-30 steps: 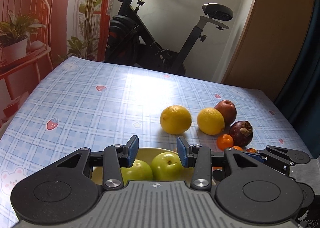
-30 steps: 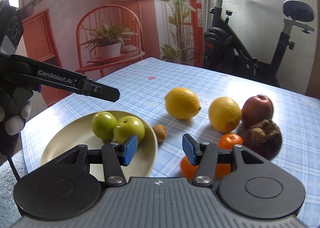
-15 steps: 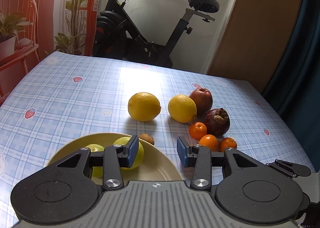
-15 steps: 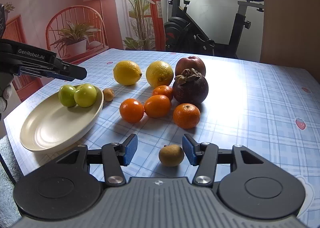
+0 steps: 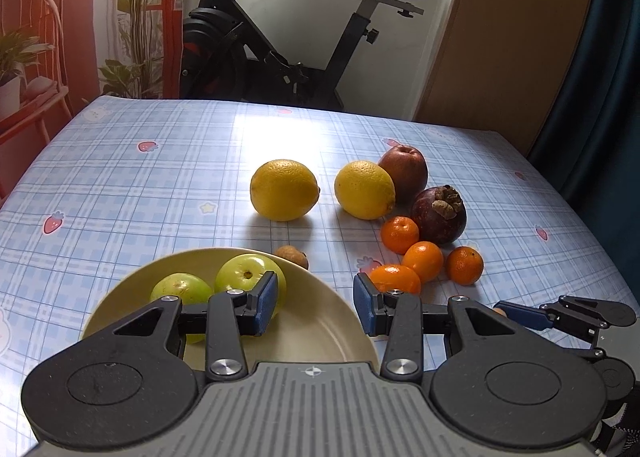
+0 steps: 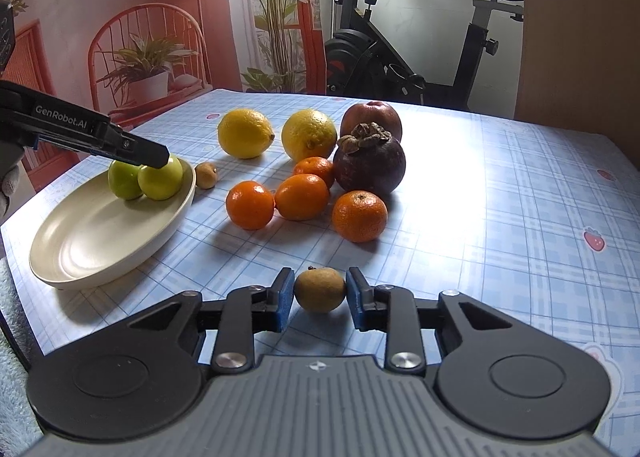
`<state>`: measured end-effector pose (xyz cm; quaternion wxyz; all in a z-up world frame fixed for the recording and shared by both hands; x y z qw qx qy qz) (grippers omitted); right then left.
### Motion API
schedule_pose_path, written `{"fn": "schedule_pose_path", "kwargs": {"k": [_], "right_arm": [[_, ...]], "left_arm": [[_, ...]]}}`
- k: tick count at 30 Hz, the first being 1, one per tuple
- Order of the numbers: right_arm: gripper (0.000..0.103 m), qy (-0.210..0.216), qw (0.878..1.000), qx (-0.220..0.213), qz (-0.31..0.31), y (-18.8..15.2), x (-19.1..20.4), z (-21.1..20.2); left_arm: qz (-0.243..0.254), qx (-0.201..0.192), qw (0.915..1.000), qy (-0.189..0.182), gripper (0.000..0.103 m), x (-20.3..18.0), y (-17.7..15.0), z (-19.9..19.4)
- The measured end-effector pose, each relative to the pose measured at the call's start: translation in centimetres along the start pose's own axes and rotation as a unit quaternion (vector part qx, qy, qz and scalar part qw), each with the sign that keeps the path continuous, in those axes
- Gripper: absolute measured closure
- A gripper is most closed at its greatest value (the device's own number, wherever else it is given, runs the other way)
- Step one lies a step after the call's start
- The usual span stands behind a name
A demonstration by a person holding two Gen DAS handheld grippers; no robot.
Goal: Organize fruits
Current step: 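Grasp the brown kiwi with the right gripper while the left gripper grasps a longan, then carry the kiwi into the plate with the right gripper while the left releases the longan there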
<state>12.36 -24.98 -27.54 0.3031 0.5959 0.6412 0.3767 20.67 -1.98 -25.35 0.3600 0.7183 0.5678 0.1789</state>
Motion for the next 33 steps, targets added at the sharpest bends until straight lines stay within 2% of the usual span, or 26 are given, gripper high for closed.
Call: {"fn": "schedule_pose_path", "kwargs": {"k": [4, 6, 7, 11, 16, 23, 33], "right_arm": [[0.072, -0.003, 1.0, -0.025, 0.01, 0.8, -0.6, 0.3], [0.072, -0.011, 0.999, -0.029, 0.014, 0.9, -1.0, 0.5], [0.072, -0.015, 0.999, -0.031, 0.017, 0.9, -1.2, 0.6], [0.072, -0.009, 0.998, -0.038, 0.048, 0.9, -2.2, 0.6], [0.072, -0.001, 0.997, -0.044, 0.069, 0.8, -2.8, 0.3], [0.072, 0.004, 0.996, -0.049, 0.067, 0.8, -2.7, -0.1], [0.072, 0.003, 0.996, -0.044, 0.077, 0.6, -2.9, 0.0]], "left_arm": [[0.002, 0.005, 1.0, 0.005, 0.061, 0.0, 0.7, 0.7], [0.003, 0.01, 0.9999, 0.008, 0.068, 0.1, 1.4, 1.2], [0.004, 0.016, 0.9998, 0.01, 0.068, 0.2, 1.8, 1.6], [-0.006, 0.054, 0.9985, 0.003, 0.068, 0.4, 3.3, 3.2], [-0.007, 0.106, 0.9943, 0.011, 0.067, 0.7, 4.8, 5.4], [-0.013, 0.156, 0.9873, 0.028, 0.068, 1.9, 5.0, 7.2], [0.025, 0.188, 0.9814, 0.03, 0.067, 0.6, 4.8, 8.6]]}}
Point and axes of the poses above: each gripper's, at about its wrist camera, not at the fingertips, and z roughly the way its jaws point, x to its left, y to its top, the point moved 6 cm from there along z, roughly the way its jaws point, and after that the axes turned 1 degree about -z, right-handed, at the moved point
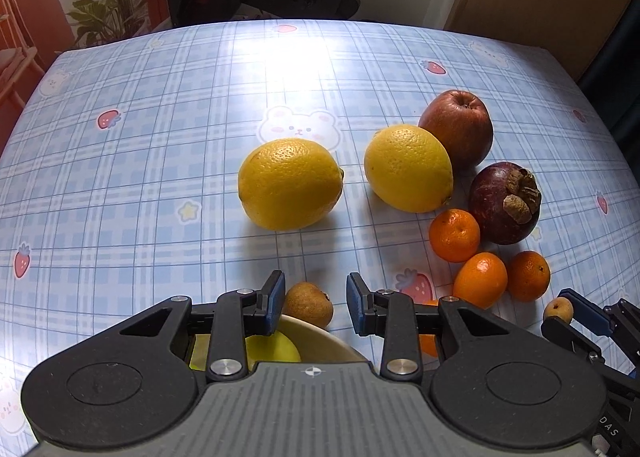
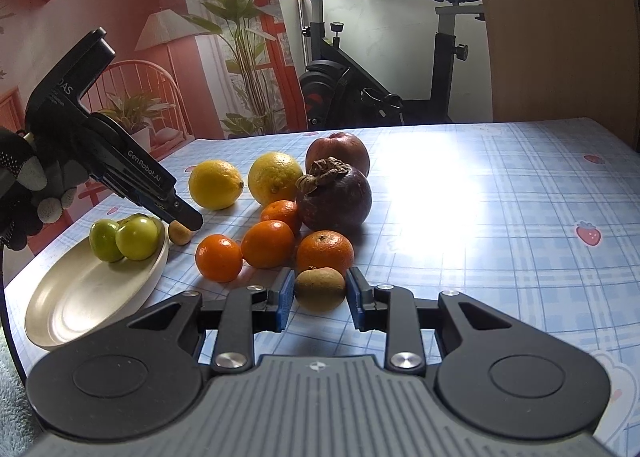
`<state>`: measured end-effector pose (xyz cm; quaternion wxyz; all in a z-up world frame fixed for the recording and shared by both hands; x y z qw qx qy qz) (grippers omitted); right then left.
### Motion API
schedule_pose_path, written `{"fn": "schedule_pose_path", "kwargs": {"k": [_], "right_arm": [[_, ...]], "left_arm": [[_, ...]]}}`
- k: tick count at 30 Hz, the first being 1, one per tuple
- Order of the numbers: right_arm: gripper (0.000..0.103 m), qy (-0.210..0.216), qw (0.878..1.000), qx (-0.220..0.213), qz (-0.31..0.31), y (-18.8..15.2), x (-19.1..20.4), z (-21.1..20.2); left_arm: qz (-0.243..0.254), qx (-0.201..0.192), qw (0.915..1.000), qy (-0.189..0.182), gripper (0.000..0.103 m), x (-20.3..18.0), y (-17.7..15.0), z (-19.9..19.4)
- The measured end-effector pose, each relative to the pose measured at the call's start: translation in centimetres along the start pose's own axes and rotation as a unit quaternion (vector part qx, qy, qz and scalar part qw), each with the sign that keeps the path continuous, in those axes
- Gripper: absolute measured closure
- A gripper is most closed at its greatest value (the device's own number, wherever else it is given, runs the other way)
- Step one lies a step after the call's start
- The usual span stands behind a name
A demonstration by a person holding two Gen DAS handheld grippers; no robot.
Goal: Organize fruits
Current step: 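Carry the kiwi into the plate with the right gripper while the left releases the longan there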
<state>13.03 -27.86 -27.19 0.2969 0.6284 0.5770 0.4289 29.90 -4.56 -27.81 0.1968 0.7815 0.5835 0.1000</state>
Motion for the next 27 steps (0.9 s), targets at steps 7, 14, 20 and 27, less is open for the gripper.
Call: {"fn": "schedule_pose_path", "kwargs": {"k": [7, 14, 20, 27], "right_arm": [[0.072, -0.001, 1.0, 0.0, 0.008, 0.0, -0.3, 0.0], [0.072, -0.001, 1.0, 0.0, 0.009, 0.0, -0.3, 0.0], [0.072, 0.0, 1.0, 0.001, 0.012, -0.1, -0.4, 0.0], [0.072, 0.001, 1.0, 0.002, 0.004, -0.1, -0.2, 0.0]], "left_arm": [[0.011, -0.008, 0.9999, 0.0, 0.079, -0.6, -0.3, 0.4], [0.013, -0.018, 0.9996, -0.015, 0.079, -1.5, -0.8, -0.1], [0.017, -0.043, 0.9986, -0.026, 0.079, -2.4, -1.3, -1.2], [0.015, -0.085, 0.9955, -0.04, 0.079, -2.2, -2.4, -4.5]]}}
Point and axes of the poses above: each gripper's, at about its wrist camera, not at the fingertips, and z roughly the way its jaws point, x to its left, y to its top, the point moved 6 cm from there along z, roughly the way its jaws point, and after that the axes turned 1 degree about -z, right-handed, at the moved point
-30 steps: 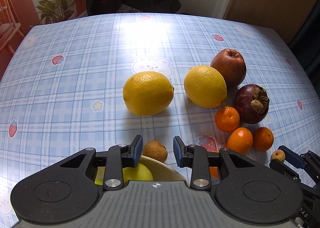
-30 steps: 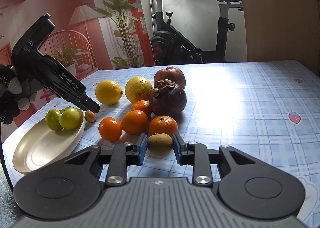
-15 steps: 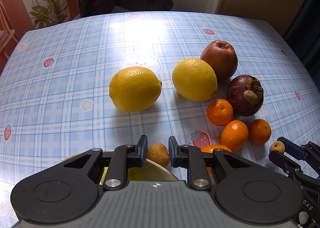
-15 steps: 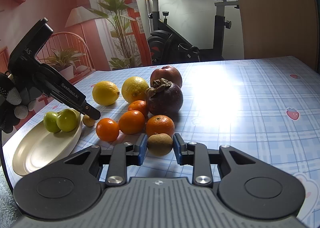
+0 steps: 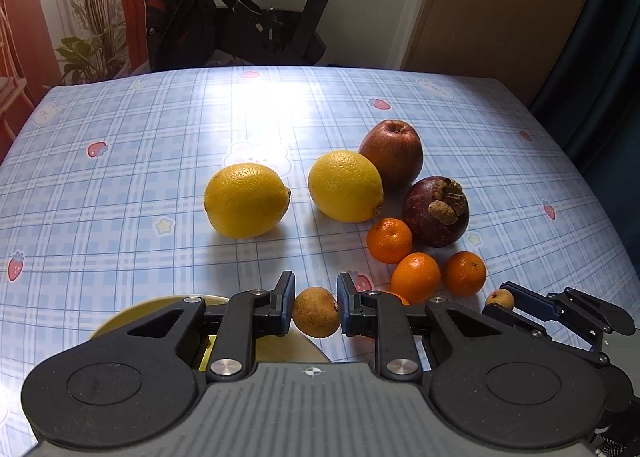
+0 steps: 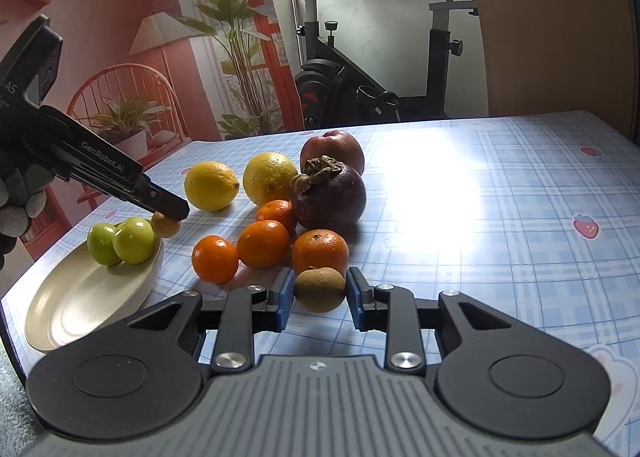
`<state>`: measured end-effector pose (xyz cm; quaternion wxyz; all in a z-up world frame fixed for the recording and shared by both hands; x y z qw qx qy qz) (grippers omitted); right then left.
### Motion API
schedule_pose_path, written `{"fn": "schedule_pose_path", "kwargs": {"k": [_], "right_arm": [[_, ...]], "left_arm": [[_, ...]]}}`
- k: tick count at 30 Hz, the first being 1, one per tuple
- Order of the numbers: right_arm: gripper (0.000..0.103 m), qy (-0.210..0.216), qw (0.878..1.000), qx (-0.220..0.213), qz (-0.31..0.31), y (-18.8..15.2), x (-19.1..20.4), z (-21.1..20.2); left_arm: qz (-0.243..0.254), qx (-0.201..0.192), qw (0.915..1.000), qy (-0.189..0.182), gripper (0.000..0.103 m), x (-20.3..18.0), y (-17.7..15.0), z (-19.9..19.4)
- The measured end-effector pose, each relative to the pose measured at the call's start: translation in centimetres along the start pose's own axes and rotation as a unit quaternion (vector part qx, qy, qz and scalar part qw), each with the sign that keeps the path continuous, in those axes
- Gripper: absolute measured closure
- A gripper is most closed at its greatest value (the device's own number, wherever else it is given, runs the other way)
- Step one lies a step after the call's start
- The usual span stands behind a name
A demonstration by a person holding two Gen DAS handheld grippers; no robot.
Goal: Organize fruits
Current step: 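Carry the kiwi into the plate with the right gripper while the left releases the longan there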
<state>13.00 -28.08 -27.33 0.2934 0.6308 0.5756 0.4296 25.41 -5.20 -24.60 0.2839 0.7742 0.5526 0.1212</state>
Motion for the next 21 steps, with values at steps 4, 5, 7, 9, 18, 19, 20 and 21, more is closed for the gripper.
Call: {"fn": "schedule_pose_path", "kwargs": {"k": [4, 5, 7, 9, 18, 19, 20, 21], "right_arm": [[0.072, -0.002, 1.0, 0.012, -0.028, 0.0, 1.0, 0.3], [0.072, 0.0, 0.999, 0.015, -0.034, 0.1, 1.4, 0.4], [0.072, 0.01, 0.999, 0.016, -0.04, 0.3, 2.2, 0.5], [0.072, 0.018, 0.999, 0.011, -0.048, 0.9, 3.2, 0.5], [0.072, 0.086, 0.989, 0.021, -0.116, 2.8, 10.1, 3.3], [0.072, 0.095, 0.987, 0.025, -0.13, 2.9, 11.2, 3.9], [0.072, 0.102, 0.984, 0.029, -0.143, 2.8, 12.2, 4.3], [0.072, 0.109, 0.982, 0.033, -0.153, 2.8, 12.9, 4.7]], "left_arm": [[-0.012, -0.024, 0.9996, -0.01, 0.079, 0.2, -0.6, -2.0], [-0.017, -0.029, 0.9993, -0.012, 0.079, 0.6, -0.9, -2.6], [-0.023, -0.039, 0.9989, -0.013, 0.079, 1.2, -1.3, -3.6], [-0.024, -0.053, 0.9983, -0.009, 0.079, 2.0, -1.3, -4.7], [-0.043, -0.066, 0.9969, 0.001, 0.079, 7.1, -3.5, -7.6], [-0.045, -0.063, 0.997, 0.003, 0.079, 7.5, -3.8, -7.5], [-0.048, -0.06, 0.997, 0.007, 0.079, 8.1, -4.2, -7.4], [-0.053, -0.059, 0.9968, 0.012, 0.079, 8.8, -4.8, -7.5]]}}
Point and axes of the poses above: each gripper's, at about its wrist camera, not at the fingertips, and z roughly the way its jaws point, x to its left, y to its top, the point moved 6 cm from there along z, roughly the way its jaws point, and after that the axes turned 1 degree about -z, right-handed, at the moved point
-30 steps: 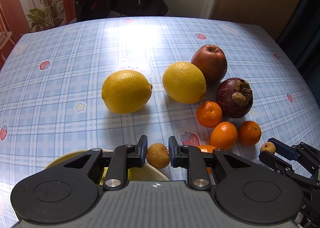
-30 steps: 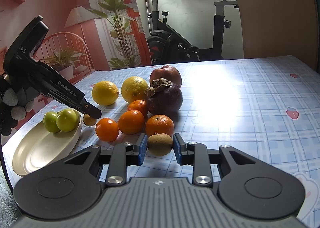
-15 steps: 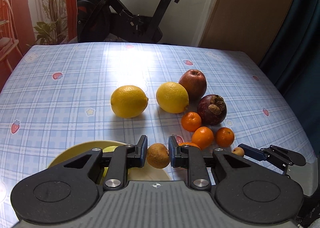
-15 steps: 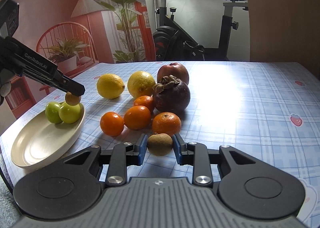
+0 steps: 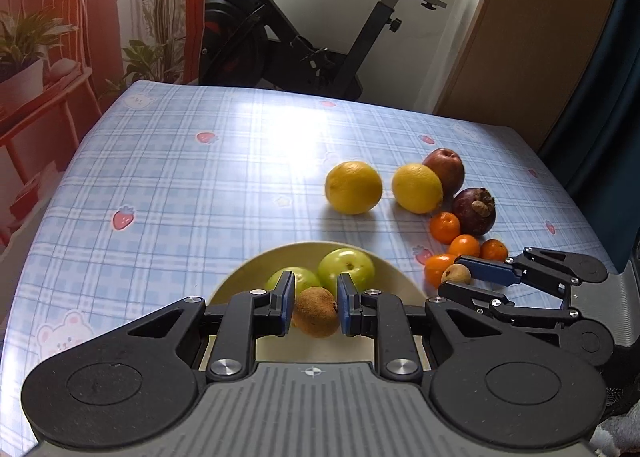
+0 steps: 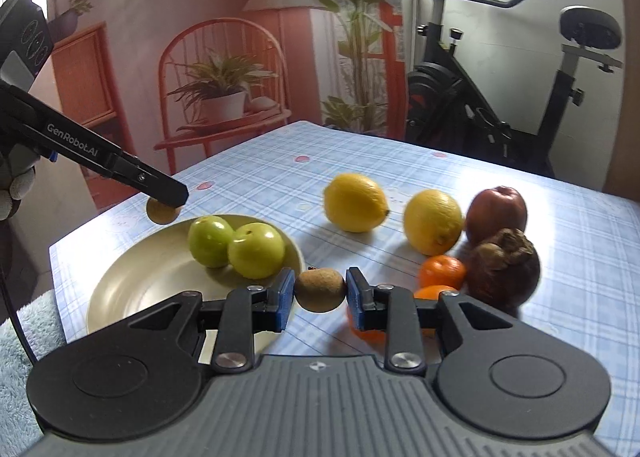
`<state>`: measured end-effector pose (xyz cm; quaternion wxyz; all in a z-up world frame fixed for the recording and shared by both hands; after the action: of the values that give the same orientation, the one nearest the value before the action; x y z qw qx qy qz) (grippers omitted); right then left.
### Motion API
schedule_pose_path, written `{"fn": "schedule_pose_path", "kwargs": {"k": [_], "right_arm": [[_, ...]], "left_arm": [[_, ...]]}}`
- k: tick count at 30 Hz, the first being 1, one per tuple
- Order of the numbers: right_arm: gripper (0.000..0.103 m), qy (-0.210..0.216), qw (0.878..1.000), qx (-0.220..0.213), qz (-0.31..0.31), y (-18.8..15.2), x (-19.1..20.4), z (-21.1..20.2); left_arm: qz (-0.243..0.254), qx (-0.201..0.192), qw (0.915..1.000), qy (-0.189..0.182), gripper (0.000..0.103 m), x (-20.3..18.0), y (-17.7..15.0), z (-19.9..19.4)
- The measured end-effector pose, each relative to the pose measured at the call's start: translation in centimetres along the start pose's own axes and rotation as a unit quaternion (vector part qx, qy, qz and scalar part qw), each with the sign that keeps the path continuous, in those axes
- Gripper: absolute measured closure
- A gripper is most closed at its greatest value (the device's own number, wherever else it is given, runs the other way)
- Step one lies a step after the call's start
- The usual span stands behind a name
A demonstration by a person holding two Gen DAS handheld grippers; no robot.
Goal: Organize fruits
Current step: 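Carry the kiwi into the plate with the right gripper while the left releases the longan there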
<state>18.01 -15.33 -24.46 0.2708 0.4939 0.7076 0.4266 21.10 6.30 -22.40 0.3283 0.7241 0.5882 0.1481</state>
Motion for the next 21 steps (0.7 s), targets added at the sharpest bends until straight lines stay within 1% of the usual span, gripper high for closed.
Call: {"fn": "schedule_pose_path", "kwargs": {"k": [2, 4, 10, 14, 21], "right_arm": [[0.072, 0.011, 1.0, 0.013, -0.021, 0.2, 1.1, 1.3], [0.072, 0.013, 0.999, 0.027, -0.045, 0.2, 1.7, 2.6], [0.072, 0.019, 0.996, 0.057, -0.072, -0.1, 2.2, 4.9], [0.072, 0.017, 0.994, 0.07, -0.083, -0.1, 2.7, 5.9], [0.072, 0.018, 0.993, 0.078, -0.082, -0.2, 2.6, 7.0]], "left_arm": [[-0.006, -0.002, 0.9999, 0.014, 0.079, 1.0, -0.4, 0.2], [-0.009, -0.001, 0.9998, 0.02, 0.079, 1.8, -0.6, 0.4], [0.002, -0.001, 0.9993, 0.036, 0.079, 3.0, -0.8, 1.2], [0.001, 0.0, 0.9993, 0.037, 0.079, 3.5, -0.9, 1.8], [0.025, 0.009, 0.9989, 0.039, 0.079, 3.2, -1.4, 2.7]]}}
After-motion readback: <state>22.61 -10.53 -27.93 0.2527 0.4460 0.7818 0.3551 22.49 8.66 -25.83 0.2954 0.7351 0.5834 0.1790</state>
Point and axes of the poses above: each gripper's, at about its wrist camera, not at the fingertips, and z roughly the way its jaws point, x to its left, y to its top, the point moved 6 cm from there along z, roughly the way its jaws point, and after that the axes turned 1 degree about -z, right-handed, at the moved point
